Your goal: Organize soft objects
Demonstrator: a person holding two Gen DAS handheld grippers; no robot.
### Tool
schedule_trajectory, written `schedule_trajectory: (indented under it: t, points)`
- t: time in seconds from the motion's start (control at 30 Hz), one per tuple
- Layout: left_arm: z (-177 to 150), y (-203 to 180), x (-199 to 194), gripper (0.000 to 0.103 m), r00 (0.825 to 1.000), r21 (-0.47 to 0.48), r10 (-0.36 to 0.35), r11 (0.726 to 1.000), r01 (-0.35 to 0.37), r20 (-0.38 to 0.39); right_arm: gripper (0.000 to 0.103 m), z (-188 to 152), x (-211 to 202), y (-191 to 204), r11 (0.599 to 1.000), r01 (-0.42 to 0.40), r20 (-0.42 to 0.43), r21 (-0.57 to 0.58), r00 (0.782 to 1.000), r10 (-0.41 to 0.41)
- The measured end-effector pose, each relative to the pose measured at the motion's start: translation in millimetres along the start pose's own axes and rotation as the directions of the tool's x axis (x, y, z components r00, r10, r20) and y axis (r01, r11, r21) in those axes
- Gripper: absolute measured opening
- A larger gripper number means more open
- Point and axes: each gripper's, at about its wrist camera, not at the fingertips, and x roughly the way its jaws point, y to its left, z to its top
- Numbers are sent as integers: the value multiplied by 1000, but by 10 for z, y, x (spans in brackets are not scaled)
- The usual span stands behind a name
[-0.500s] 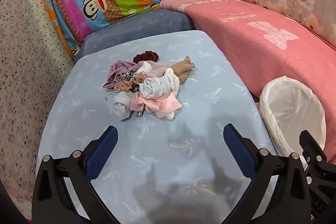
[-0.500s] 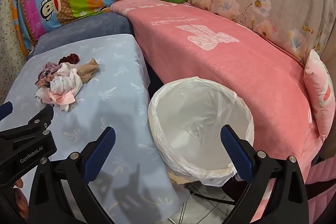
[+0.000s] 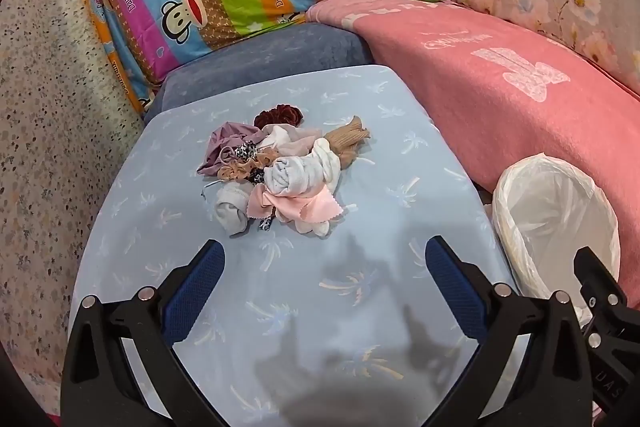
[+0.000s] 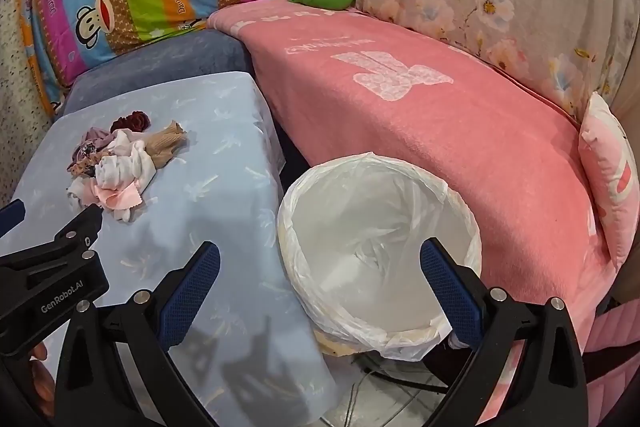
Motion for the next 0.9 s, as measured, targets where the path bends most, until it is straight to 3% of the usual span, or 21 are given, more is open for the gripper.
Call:
schedule_trajectory:
  t: [0.9]
  points:
    - [18, -79, -19, 96, 1000, -6, -1, 1000, 1, -6, 98, -5, -15, 19, 1000, -14, 6, -8, 1000, 14]
